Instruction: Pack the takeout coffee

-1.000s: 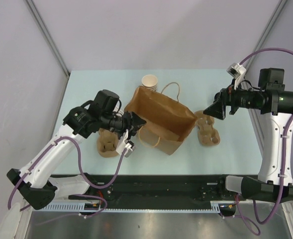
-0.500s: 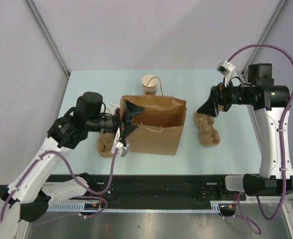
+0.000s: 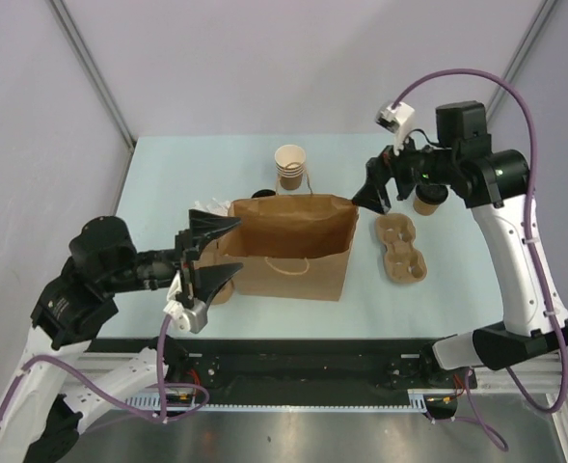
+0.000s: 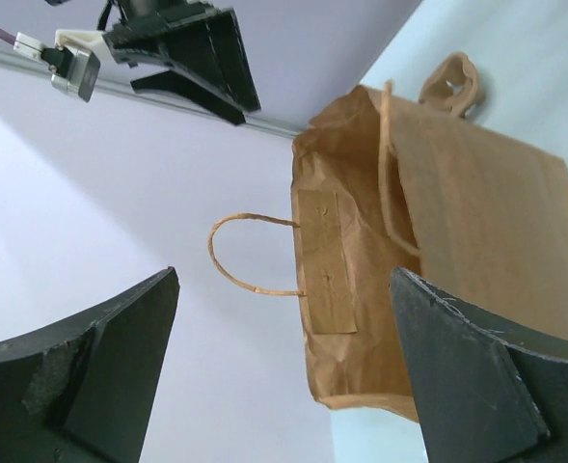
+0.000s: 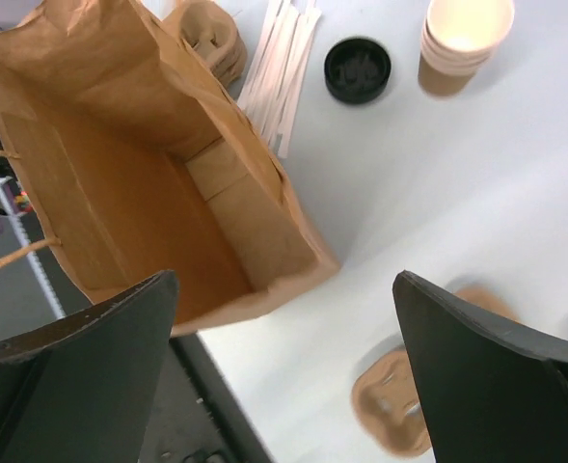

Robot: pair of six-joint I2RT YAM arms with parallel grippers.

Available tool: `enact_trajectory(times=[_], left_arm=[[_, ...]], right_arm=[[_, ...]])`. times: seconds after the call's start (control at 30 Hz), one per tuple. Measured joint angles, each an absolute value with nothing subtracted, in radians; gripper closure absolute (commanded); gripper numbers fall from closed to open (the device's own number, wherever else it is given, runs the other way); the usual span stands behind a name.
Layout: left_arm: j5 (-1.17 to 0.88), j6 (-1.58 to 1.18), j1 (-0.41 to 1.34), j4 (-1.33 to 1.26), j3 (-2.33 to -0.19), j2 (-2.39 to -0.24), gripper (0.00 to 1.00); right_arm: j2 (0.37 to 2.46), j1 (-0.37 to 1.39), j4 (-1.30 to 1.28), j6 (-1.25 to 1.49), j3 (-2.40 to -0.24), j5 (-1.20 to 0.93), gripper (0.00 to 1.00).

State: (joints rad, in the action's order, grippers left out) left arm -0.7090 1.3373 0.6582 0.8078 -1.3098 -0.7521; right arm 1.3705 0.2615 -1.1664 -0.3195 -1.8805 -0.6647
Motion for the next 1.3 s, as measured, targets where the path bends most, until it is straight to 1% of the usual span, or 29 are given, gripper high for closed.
enact_trajectory(times=[0.17, 0.3, 0.33, 0.4, 0.43, 0.47, 0.53, 0.57, 0.63, 0.67, 0.83, 0.97, 1.17, 1.3], left_arm=[[-0.67, 1.143, 0.651, 0.71, -1.239, -0.667, 0.04], [-0.548, 0.939, 0.651, 0.618, -1.177, -0.612, 0.03], [-0.519, 0.9, 0.65, 0.605, -1.173, -0.606, 0.01], [-0.455, 0.808, 0.646, 0.581, -1.169, -0.591, 0.01], [-0.43, 0.764, 0.638, 0.565, -1.163, -0.58, 0.0], [-0.405, 0.718, 0.619, 0.553, -1.153, -0.564, 0.0], [-0.365, 0.646, 0.579, 0.546, -1.145, -0.537, 0.0], [-0.348, 0.615, 0.56, 0.546, -1.145, -0.529, 0.01], [-0.311, 0.561, 0.538, 0.549, -1.145, -0.524, 0.0], [-0.288, 0.537, 0.534, 0.554, -1.145, -0.526, 0.01], [-0.213, 0.441, 0.529, 0.596, -1.157, -0.554, 0.0], [-0.16, 0.383, 0.525, 0.628, -1.205, -0.619, 0.01], [-0.107, 0.284, 0.489, 0.655, -1.293, -0.739, 0.0], [-0.157, 0.19, 0.405, 0.675, -1.39, -0.85, 0.02]], right_arm=[[1.467, 0.396, -1.131, -0.377, -1.962, -0.562, 0.0], [1.567, 0.509, -1.117, -0.433, -1.993, -0.466, 0.0], [1.591, 0.53, -1.118, -0.445, -1.999, -0.451, 0.0], [1.634, 0.558, -1.115, -0.459, -2.013, -0.433, 0.03], [1.651, 0.569, -1.116, -0.467, -2.016, -0.426, 0.06], [1.664, 0.58, -1.116, -0.473, -2.016, -0.421, 0.18], [1.682, 0.596, -1.118, -0.485, -2.016, -0.414, 0.34], [1.686, 0.603, -1.118, -0.49, -2.016, -0.411, 0.58], [1.688, 0.625, -1.119, -0.5, -2.013, -0.403, 0.82], [1.687, 0.635, -1.12, -0.498, -2.012, -0.4, 1.0], [1.664, 0.66, -1.117, -0.47, -1.983, -0.393, 1.0], [1.592, 0.646, -1.116, -0.406, -1.945, -0.364, 1.0], [1.394, 0.602, -1.063, -0.178, -1.872, -0.285, 1.0], [1.287, 0.582, -1.012, 0.016, -1.788, -0.241, 1.0]])
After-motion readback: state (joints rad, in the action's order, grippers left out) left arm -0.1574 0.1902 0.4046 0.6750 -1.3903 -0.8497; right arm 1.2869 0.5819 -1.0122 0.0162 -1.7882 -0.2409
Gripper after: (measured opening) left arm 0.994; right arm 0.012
